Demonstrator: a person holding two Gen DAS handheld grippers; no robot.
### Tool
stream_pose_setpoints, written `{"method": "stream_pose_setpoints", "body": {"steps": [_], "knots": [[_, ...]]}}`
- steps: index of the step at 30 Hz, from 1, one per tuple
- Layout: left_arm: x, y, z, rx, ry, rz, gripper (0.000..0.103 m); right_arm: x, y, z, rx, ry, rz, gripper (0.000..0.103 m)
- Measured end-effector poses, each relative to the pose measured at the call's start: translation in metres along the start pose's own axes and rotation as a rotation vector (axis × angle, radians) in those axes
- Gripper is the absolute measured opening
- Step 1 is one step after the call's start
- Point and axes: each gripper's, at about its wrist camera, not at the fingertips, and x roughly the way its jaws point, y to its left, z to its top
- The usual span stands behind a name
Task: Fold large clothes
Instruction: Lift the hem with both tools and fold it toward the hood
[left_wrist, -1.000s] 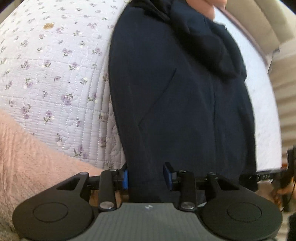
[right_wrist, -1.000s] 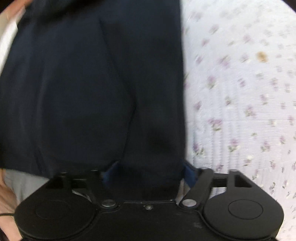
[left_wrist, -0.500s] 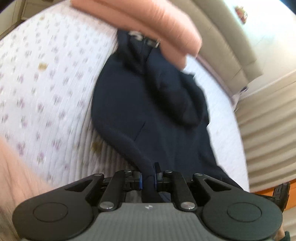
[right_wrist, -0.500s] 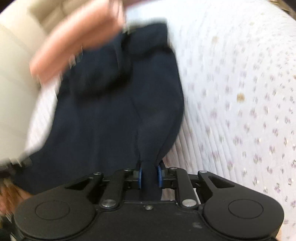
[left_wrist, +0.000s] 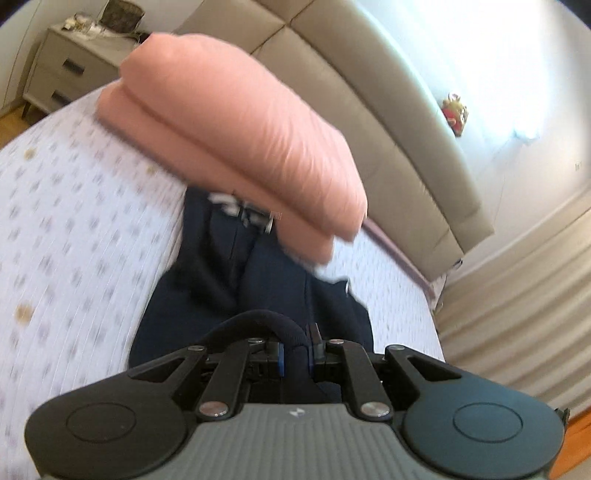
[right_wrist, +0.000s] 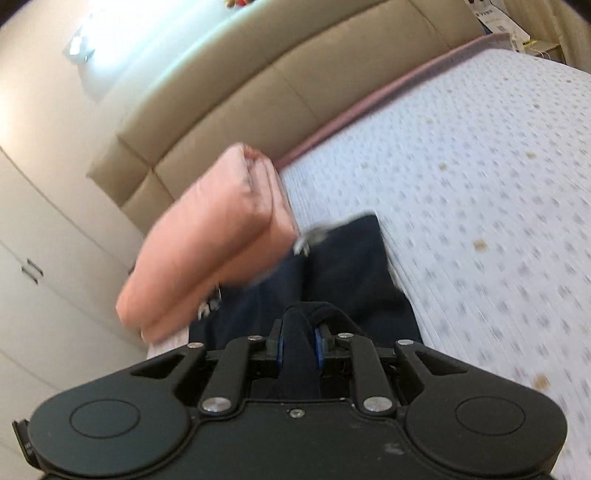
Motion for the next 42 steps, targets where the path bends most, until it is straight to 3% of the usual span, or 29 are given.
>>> {"method": "stream_pose_setpoints", "body": {"steps": [7, 12, 16, 19, 21, 23, 26, 30, 32, 35, 37, 40, 42], "knots": [[0.076, -0.001, 0.068, 0.005, -0.064, 0.023, 0.012, 0.093, -0.007, 0.065, 0.071, -0.062, 0.025, 0.019], [0.142, 0.024, 0.095, -0.013, -0.058, 0.083, 0.012, 0.186, -0.009, 0.092, 0.092, -0.024, -0.05, 0.02], [0.194, 0.064, 0.103, -0.055, -0.01, 0.135, 0.021, 0.243, -0.022, 0.096, 0.107, 0.004, -0.11, 0.037], [0.197, 0.086, 0.102, -0.063, -0.029, 0.124, 0.032, 0.249, -0.028, 0.084, 0.099, -0.028, -0.101, 0.055], [0.183, 0.089, 0.097, 0.015, -0.07, 0.106, 0.058, 0.235, -0.03, 0.067, 0.036, -0.111, -0.067, 0.091], [0.171, 0.082, 0.088, 0.141, -0.087, 0.104, 0.069, 0.217, -0.029, 0.044, -0.035, -0.192, -0.036, 0.092], [0.174, 0.058, 0.068, 0.38, -0.009, 0.078, 0.07, 0.201, -0.018, 0.009, -0.211, -0.218, -0.023, 0.092], [0.224, 0.032, 0.036, 0.583, 0.203, 0.082, 0.068, 0.232, 0.017, -0.025, -0.5, -0.04, -0.047, 0.093], [0.249, 0.017, 0.018, 0.696, 0.233, 0.121, 0.069, 0.262, 0.035, -0.036, -0.591, 0.05, -0.059, 0.093], [0.273, -0.001, 0.015, 0.768, 0.108, 0.149, 0.077, 0.302, 0.049, -0.033, -0.586, 0.06, -0.089, 0.093], [0.297, 0.0, 0.032, 0.695, 0.035, 0.213, 0.079, 0.325, 0.049, -0.015, -0.512, 0.023, -0.114, 0.099], [0.325, 0.014, 0.051, 0.623, -0.038, 0.346, 0.081, 0.352, 0.037, 0.012, -0.398, -0.023, -0.18, 0.099], [0.325, 0.027, 0.059, 0.586, -0.094, 0.374, 0.081, 0.364, 0.023, 0.022, -0.384, -0.053, -0.233, 0.1]]}}
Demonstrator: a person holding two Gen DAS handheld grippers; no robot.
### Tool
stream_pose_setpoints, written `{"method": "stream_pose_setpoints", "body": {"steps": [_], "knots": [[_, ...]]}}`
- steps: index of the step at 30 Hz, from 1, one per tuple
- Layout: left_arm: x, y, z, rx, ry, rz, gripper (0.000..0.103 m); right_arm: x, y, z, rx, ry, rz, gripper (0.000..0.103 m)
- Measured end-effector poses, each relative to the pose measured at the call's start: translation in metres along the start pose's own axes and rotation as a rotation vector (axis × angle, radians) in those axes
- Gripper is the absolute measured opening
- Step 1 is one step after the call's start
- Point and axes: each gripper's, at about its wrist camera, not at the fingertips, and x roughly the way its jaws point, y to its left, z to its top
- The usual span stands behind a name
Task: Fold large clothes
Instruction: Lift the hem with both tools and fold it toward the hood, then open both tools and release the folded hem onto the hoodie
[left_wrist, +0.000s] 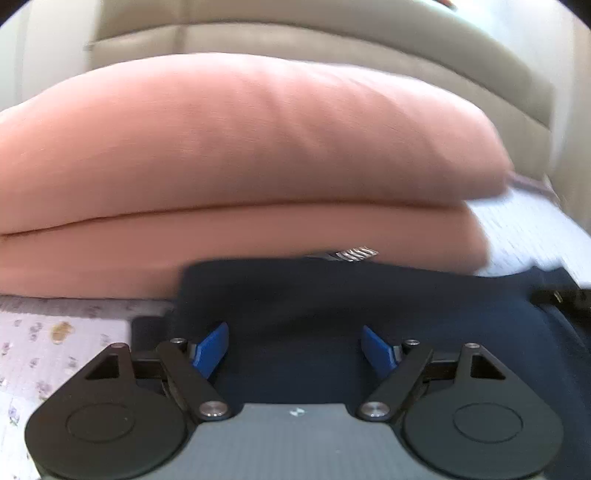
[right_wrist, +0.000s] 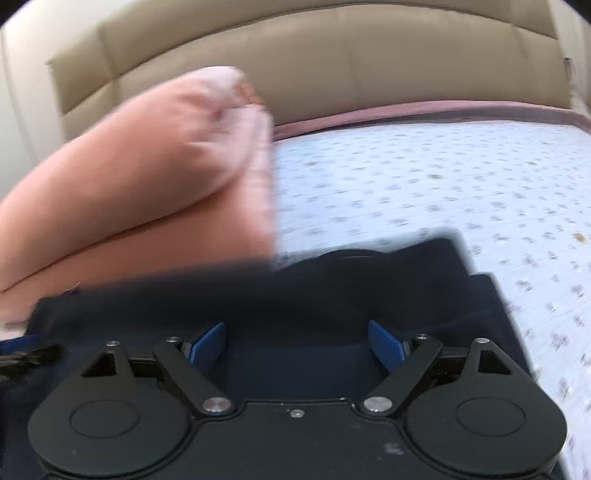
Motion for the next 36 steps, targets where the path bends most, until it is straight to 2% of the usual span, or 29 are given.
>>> {"method": "stream_pose_setpoints", "body": {"steps": [2, 3, 4, 5, 7, 9, 11, 13, 15, 17, 19, 20, 22, 24, 27, 31, 34, 36], "knots": [[0.0, 0.014, -0.003, -0.033, 0.005, 0.028, 0.083, 0.003, -0.014, -0.002, -0.016, -0.025, -0.02, 0.099], [-0.001, 0.02, -0.005, -0.042, 0.012, 0.065, 0.101, 0.0, -0.023, -0.004, -0.009, -0.039, -0.005, 0.099], [-0.001, 0.027, -0.006, -0.058, 0.034, 0.112, 0.103, -0.002, -0.029, -0.004, -0.006, -0.036, -0.01, 0.099], [-0.004, 0.039, -0.006, -0.107, 0.05, 0.118, 0.103, -0.004, -0.035, -0.004, -0.011, -0.019, -0.042, 0.099], [-0.016, 0.06, -0.004, -0.225, 0.069, 0.07, 0.092, -0.013, -0.046, 0.0, -0.022, 0.008, -0.04, 0.099], [-0.032, 0.067, 0.003, -0.232, 0.059, -0.07, 0.096, -0.033, -0.047, 0.005, -0.059, 0.004, -0.004, 0.1], [-0.049, 0.057, 0.012, -0.149, 0.061, -0.195, 0.103, -0.057, -0.037, 0.008, -0.126, -0.023, 0.086, 0.101], [-0.065, 0.031, 0.019, 0.006, 0.071, -0.276, 0.103, -0.076, -0.017, 0.008, -0.196, -0.014, 0.214, 0.102], [-0.076, -0.006, 0.022, 0.173, 0.079, -0.324, 0.103, -0.083, 0.005, 0.005, -0.286, 0.04, 0.307, 0.102], [-0.085, -0.056, 0.008, 0.357, 0.094, -0.4, 0.103, -0.08, 0.032, -0.003, -0.403, 0.108, 0.337, 0.102], [-0.081, -0.086, -0.007, 0.448, 0.136, -0.462, 0.103, -0.071, 0.053, -0.016, -0.515, 0.157, 0.319, 0.102], [-0.075, -0.097, -0.016, 0.476, 0.179, -0.467, 0.103, -0.066, 0.059, -0.023, -0.564, 0.187, 0.299, 0.102], [-0.058, -0.106, -0.038, 0.511, 0.278, -0.43, 0.103, -0.052, 0.056, -0.038, -0.623, 0.274, 0.238, 0.102], [-0.061, -0.093, -0.053, 0.489, 0.27, -0.425, 0.103, -0.044, 0.032, -0.043, -0.564, 0.322, 0.247, 0.103], [-0.07, -0.066, -0.061, 0.473, 0.256, -0.399, 0.103, -0.046, -0.003, -0.043, -0.456, 0.322, 0.305, 0.103], [-0.083, -0.036, -0.065, 0.467, 0.258, -0.433, 0.103, -0.052, -0.013, -0.049, -0.477, 0.319, 0.289, 0.103], [-0.091, -0.027, -0.068, 0.458, 0.27, -0.406, 0.103, -0.051, -0.026, -0.046, -0.442, 0.337, 0.277, 0.103], [-0.089, -0.011, -0.054, 0.412, 0.288, -0.396, 0.103, -0.056, -0.028, -0.04, -0.44, 0.352, 0.247, 0.103]]}}
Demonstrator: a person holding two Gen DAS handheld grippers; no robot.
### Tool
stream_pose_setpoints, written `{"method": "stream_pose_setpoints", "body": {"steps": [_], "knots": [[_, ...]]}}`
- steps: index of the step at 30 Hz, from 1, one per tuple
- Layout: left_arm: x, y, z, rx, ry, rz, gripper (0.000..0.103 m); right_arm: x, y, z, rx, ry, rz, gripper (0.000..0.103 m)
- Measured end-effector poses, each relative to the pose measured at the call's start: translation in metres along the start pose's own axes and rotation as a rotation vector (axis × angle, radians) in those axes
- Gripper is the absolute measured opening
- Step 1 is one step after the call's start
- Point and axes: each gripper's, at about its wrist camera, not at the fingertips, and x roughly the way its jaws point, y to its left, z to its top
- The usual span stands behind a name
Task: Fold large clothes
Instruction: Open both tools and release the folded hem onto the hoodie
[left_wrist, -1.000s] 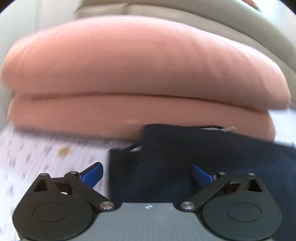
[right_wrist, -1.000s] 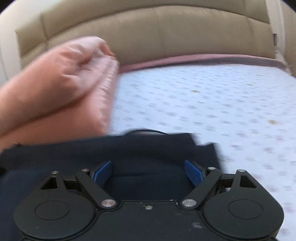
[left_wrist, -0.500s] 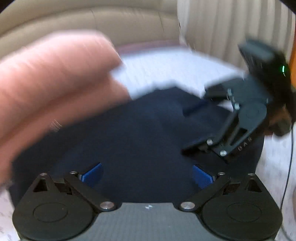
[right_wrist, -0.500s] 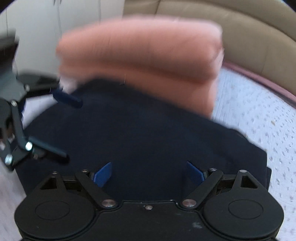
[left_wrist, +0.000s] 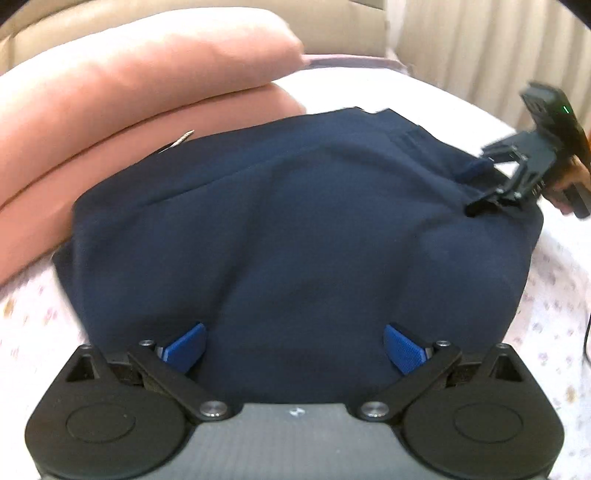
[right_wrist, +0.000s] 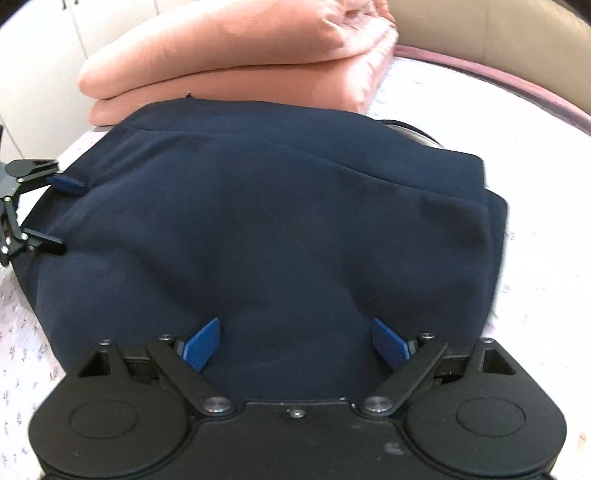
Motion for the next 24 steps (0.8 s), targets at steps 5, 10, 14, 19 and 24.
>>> {"method": "stream_pose_setpoints", "body": {"steps": [5, 10, 14, 19, 24], "knots": [[-0.032, -0.032, 0.012, 0.177, -0.038, 0.047, 0.103, -0.044, 0.037, 0.002, -0.158, -0.064, -0.004, 0.102], [-0.004, -0.051, -0.001, 0.315, 0.163, 0.097, 0.103, -0.031, 0.072, -0.004, -0.315, 0.061, 0.057, 0.102], [-0.012, -0.028, -0.028, 0.219, 0.164, 0.133, 0.103, -0.007, 0.054, -0.032, -0.283, 0.2, 0.021, 0.103], [-0.035, -0.004, -0.043, 0.02, 0.18, 0.158, 0.103, -0.014, 0.041, -0.046, -0.242, 0.185, -0.019, 0.103], [-0.039, 0.037, -0.049, -0.301, 0.112, 0.015, 0.103, -0.004, 0.048, -0.037, -0.272, 0.215, -0.051, 0.103]]}}
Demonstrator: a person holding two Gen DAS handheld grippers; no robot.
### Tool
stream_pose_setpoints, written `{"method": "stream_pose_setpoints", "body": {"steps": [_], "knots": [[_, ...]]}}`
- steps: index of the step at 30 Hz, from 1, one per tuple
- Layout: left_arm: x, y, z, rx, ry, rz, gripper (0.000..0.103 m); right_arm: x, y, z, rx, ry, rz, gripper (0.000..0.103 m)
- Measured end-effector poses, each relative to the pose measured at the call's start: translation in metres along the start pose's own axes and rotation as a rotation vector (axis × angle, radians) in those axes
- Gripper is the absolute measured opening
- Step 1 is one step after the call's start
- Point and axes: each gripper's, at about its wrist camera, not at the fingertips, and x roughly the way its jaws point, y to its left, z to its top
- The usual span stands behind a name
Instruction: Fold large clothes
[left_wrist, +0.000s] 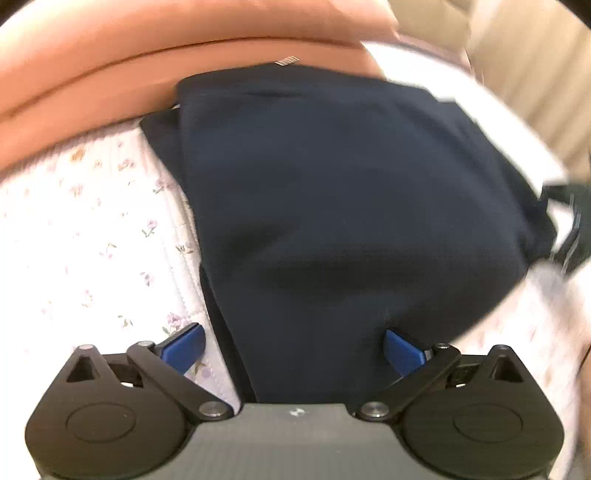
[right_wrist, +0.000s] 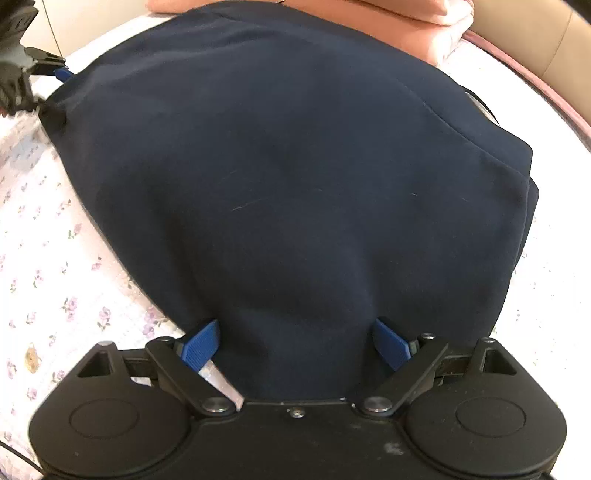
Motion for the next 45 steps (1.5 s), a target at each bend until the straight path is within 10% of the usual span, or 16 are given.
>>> {"method": "stream_pose_setpoints", "body": {"steps": [15, 20, 22, 23, 24, 26, 37, 45], "knots": [[0.04, 0.05, 0.059, -0.488, -0.197, -0.172, 0.103, -0.01, 0.004, -0.025, 0.038, -0.078, 0.01, 0.103], [0.048, 0.044, 0.047, -0.575, -0.16, -0.345, 0.1, -0.009, 0.004, -0.029, 0.062, -0.125, 0.015, 0.103], [0.054, 0.041, 0.045, -0.606, -0.132, -0.392, 0.083, -0.009, 0.005, -0.028, 0.075, -0.138, 0.015, 0.103], [0.06, 0.041, 0.048, -0.609, -0.103, -0.386, 0.046, -0.009, 0.006, -0.026, 0.081, -0.138, 0.01, 0.103], [0.065, 0.04, 0.051, -0.613, -0.069, -0.346, 0.031, -0.009, 0.007, -0.024, 0.082, -0.134, 0.004, 0.103], [0.065, 0.039, 0.056, -0.628, -0.085, -0.336, 0.029, -0.008, 0.01, -0.018, 0.075, -0.12, -0.008, 0.103], [-0.011, -0.084, 0.133, -0.35, -0.334, -0.098, 0.026, -0.003, 0.015, -0.02, 0.108, -0.149, -0.021, 0.103], [0.018, -0.208, 0.167, -0.125, -0.366, -0.051, 0.026, -0.002, 0.008, -0.024, 0.149, -0.197, 0.013, 0.103]]}}
